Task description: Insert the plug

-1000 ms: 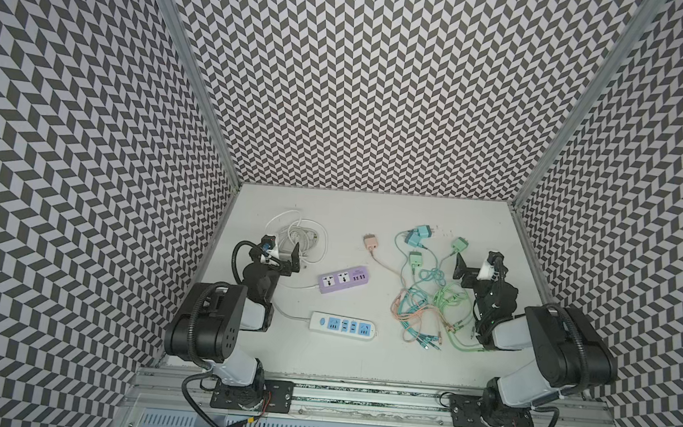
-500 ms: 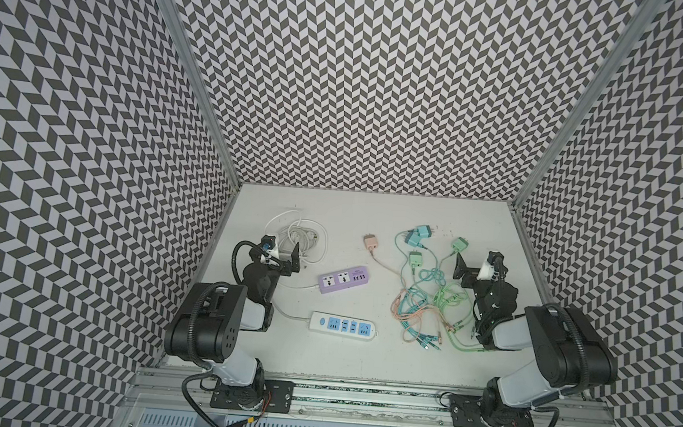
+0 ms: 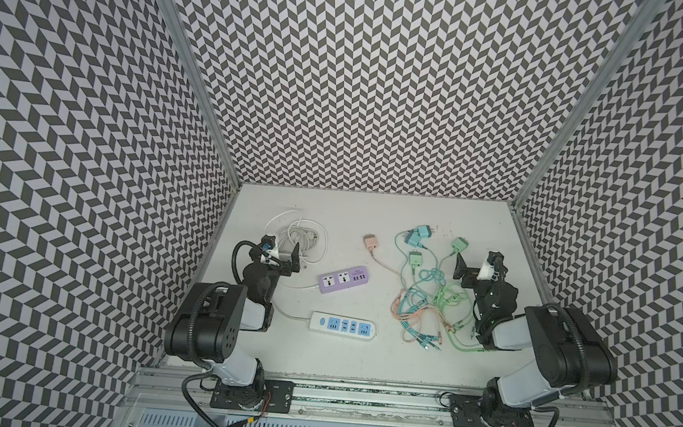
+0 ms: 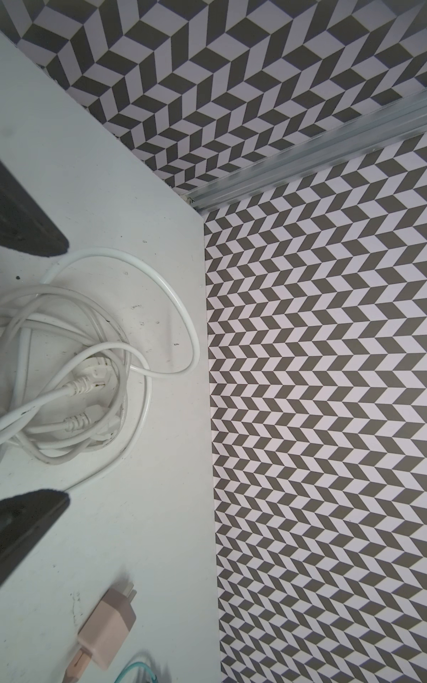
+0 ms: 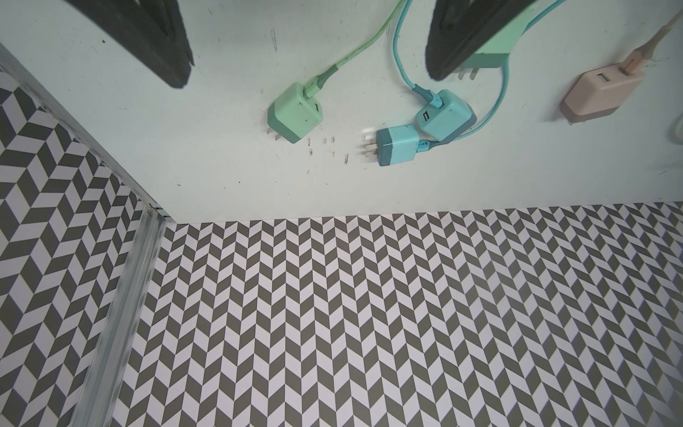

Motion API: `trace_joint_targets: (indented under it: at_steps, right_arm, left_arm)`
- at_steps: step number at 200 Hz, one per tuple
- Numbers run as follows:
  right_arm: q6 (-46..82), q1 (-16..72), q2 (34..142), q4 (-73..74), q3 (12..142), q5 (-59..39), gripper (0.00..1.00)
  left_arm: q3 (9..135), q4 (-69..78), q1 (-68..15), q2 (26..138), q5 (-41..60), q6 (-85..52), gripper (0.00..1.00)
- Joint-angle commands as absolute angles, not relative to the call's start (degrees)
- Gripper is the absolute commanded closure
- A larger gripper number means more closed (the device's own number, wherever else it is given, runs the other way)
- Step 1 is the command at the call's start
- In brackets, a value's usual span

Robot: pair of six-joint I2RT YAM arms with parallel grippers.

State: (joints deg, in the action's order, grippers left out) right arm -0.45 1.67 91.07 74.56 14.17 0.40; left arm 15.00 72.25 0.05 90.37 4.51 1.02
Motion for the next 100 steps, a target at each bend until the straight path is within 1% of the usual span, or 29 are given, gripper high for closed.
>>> trace_joint_targets:
  at_steps: [1, 15, 32, 46, 62, 85, 100]
  right_arm:
    - [-0.7, 1.4, 89.6, 76.8, 13.6, 0.3, 0.03]
    - [0.3, 1.4, 88.3, 75.6, 14.0, 1.9, 0.03]
    - [0.1, 1.4, 85.3, 70.7, 15.1, 1.9, 0.04]
    - [0.0, 1.4, 83.4, 66.7, 16.1, 1.9, 0.04]
    - [0.3, 1.4, 81.8, 62.1, 17.5, 1.9, 0.04]
    - [0.7, 1.4, 79.4, 56.9, 19.5, 1.5, 0.05]
    - [1.5, 1.5, 77.5, 52.6, 21.2, 0.4, 0.06]
  left_arm:
    - [14.5, 72.5, 0.5, 89.2, 3.6, 0.8, 0.01]
    - [14.2, 72.7, 0.5, 88.9, 3.6, 0.9, 0.01]
    - [13.6, 72.4, 0.5, 86.8, 3.1, 0.6, 0.00]
    - [14.2, 68.3, 0.2, 83.6, 1.7, 0.2, 0.00]
    - [14.5, 64.3, -0.8, 80.1, -1.3, 0.1, 0.00]
    - [16.9, 56.5, -5.0, 75.6, -8.7, 1.1, 0.00]
    - [19.8, 50.1, -7.6, 73.4, -11.7, 0.0, 0.01]
